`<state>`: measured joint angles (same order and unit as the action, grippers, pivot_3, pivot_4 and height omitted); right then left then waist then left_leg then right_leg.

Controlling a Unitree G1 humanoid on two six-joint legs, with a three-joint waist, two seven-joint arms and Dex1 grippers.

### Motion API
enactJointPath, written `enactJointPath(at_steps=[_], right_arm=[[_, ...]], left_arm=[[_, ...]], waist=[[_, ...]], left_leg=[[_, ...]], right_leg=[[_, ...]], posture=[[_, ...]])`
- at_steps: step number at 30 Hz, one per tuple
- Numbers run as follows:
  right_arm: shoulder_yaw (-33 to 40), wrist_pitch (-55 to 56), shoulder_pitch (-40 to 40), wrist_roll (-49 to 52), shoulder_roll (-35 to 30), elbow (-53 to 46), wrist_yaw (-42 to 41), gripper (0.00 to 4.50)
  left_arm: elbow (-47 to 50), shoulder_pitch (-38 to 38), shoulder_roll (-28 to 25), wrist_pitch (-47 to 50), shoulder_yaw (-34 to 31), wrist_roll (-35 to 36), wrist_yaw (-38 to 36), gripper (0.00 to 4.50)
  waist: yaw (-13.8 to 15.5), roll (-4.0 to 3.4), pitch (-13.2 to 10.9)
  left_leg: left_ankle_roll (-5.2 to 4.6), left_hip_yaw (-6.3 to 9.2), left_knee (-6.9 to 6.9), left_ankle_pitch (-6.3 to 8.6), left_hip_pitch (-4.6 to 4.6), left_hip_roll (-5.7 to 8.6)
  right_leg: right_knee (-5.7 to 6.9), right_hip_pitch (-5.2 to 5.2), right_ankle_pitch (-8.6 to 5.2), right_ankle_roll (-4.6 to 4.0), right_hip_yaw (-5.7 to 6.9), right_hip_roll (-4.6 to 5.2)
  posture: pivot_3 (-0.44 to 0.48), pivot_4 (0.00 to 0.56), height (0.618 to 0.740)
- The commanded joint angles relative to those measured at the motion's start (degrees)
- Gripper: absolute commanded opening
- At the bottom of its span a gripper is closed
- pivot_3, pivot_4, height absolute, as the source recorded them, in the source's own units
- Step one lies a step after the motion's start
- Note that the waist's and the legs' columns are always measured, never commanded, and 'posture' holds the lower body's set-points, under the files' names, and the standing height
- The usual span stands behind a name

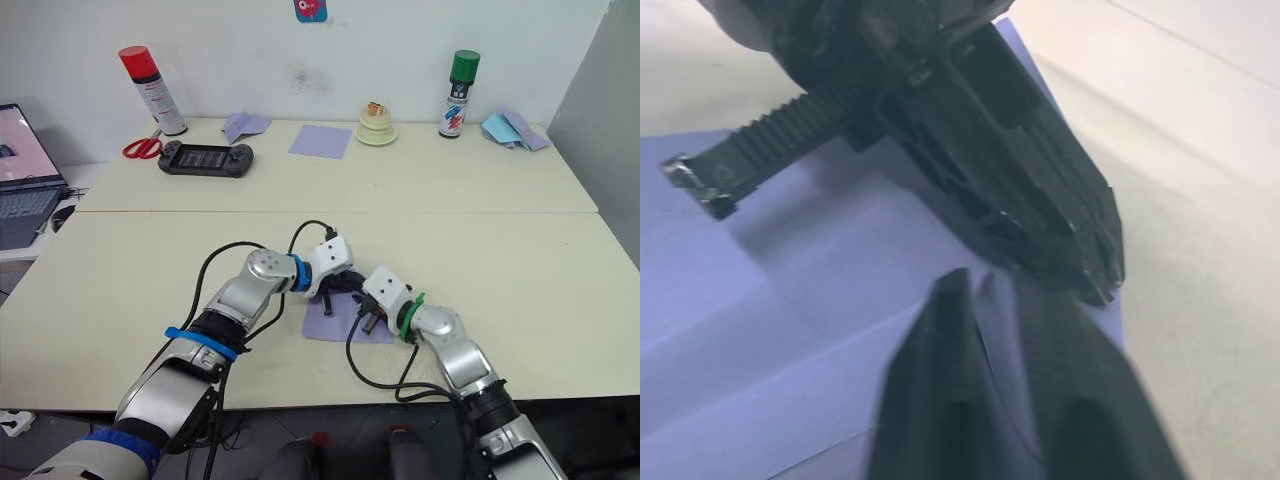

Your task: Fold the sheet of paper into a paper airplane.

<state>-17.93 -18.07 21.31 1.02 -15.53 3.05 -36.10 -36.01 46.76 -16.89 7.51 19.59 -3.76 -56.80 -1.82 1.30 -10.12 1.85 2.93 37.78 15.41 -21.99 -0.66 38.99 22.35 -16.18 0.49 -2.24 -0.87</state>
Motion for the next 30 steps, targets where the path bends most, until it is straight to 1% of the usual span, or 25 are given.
enactJointPath(at_steps=[1,2,4,5,6,10,12,13,17,20,24,30], right_arm=[[-0.77,-7.61,-1.28,5.96,-0.45,-4.69,-6.83,1.26],[-0.3,-9.9,-1.52,7.69,-0.34,-5.73,-7.65,1.15],[0.7,-12.87,-1.92,10.16,-0.68,-7.46,-8.88,0.64],[1.08,-13.96,-2.2,11.27,-1.11,-8.41,-9.67,0.21],[1.3,-14.64,-2.35,11.96,-1.5,-9.07,-10.21,0.09],[6.08,-17.31,-3.47,18.3,-2.76,-14.63,-11.74,0.09],[9.63,-18.84,-2.88,21.09,-2.24,-15.98,-10.2,0.09],[10.82,-18.74,-2.21,20.76,-1.96,-15.29,-8.51,0.09],[12.94,-11.73,0.21,15.37,-0.05,-8.35,-1.16,0.09],[11.47,-9.1,0.74,11.74,-0.53,-3.28,0.76,0.09],[9.43,-7.26,-0.41,9.43,-1.62,-0.84,0.03,0.09],[9.73,-9.3,-4.92,10.2,-3.81,-5.11,-1.21,0.09]], left_arm=[[-1.86,-0.27,0.71,-0.41,0.97,-1.5,0.2,0.0],[-2.0,-0.27,0.79,-0.47,0.93,-1.52,0.14,0.0],[-2.36,-0.22,1.05,-0.64,0.97,-1.71,0.06,0.0],[-2.47,-0.23,1.12,-0.74,1.0,-1.81,0.01,0.0],[-2.62,-0.18,1.24,-0.81,0.99,-1.92,0.01,0.0],[-2.88,-0.52,1.3,-1.32,0.96,-2.2,-0.21,0.0],[-2.7,-0.82,1.18,-1.54,1.03,-2.22,-0.56,0.0],[-2.76,-0.86,1.11,-1.76,1.1,-2.3,-0.69,0.0],[-3.13,-0.62,1.12,-2.11,1.04,-2.42,-0.71,0.0],[-3.36,-0.38,0.99,-2.38,1.11,-2.48,-1.09,0.0],[-4.02,0.03,1.03,-2.67,1.03,-2.52,-1.16,0.0],[-5.46,0.35,1.33,-2.26,0.62,-2.52,-0.47,0.0]], waist=[[0.03,0.0,0.0],[0.03,0.0,0.0],[0.04,0.0,0.0],[0.05,0.0,0.0],[0.05,0.0,0.0],[0.12,0.01,0.0],[0.11,0.01,0.0],[0.11,0.01,0.0],[0.1,0.01,0.0],[0.14,0.01,0.0],[0.12,0.01,0.0],[0.15,0.0,0.0]], left_leg=[[0.0,0.01,0.0,0.0,0.0,0.0],[0.0,0.04,0.01,0.0,0.0,-0.01],[0.0,0.07,0.02,0.0,0.0,-0.01],[0.0,0.07,0.03,0.0,0.0,0.0],[0.0,0.07,0.04,0.0,0.0,0.01],[0.0,0.06,0.04,0.0,-0.02,0.04],[0.0,0.06,0.04,0.0,-0.01,0.04],[0.0,0.07,0.04,0.0,-0.01,0.02],[0.0,0.08,0.03,0.0,0.01,0.0],[0.0,0.05,0.02,0.0,0.0,0.02],[0.0,-0.01,0.02,0.0,-0.01,0.05],[-0.01,0.03,0.03,0.0,0.01,0.03]], right_leg=[[0.0,-0.01,0.0,0.0,0.01,0.0],[0.0,-0.02,0.0,0.0,0.04,0.0],[0.01,-0.03,0.0,0.0,0.06,0.0],[0.01,-0.04,0.0,0.0,0.06,0.0],[0.01,-0.04,0.0,0.0,0.06,0.0],[-0.01,-0.04,0.0,0.01,0.06,0.02],[0.0,-0.04,0.0,0.01,0.05,0.03],[0.0,-0.04,0.0,0.01,0.06,0.03],[0.01,-0.04,0.0,0.01,0.08,0.02],[0.0,-0.03,0.0,0.01,0.06,0.02],[-0.01,-0.02,0.01,0.0,0.0,0.03],[0.01,-0.05,0.0,0.01,0.04,0.01]], posture=[[0.0,0.15,0.74],[0.0,0.15,0.74],[0.0,0.15,0.74],[0.0,0.15,0.74],[0.0,0.15,0.74],[0.0,0.15,0.74],[0.0,0.15,0.74],[0.0,0.15,0.74],[0.0,0.15,0.74],[0.0,0.15,0.74],[0.0,0.15,0.74],[0.0,0.15,0.74]])
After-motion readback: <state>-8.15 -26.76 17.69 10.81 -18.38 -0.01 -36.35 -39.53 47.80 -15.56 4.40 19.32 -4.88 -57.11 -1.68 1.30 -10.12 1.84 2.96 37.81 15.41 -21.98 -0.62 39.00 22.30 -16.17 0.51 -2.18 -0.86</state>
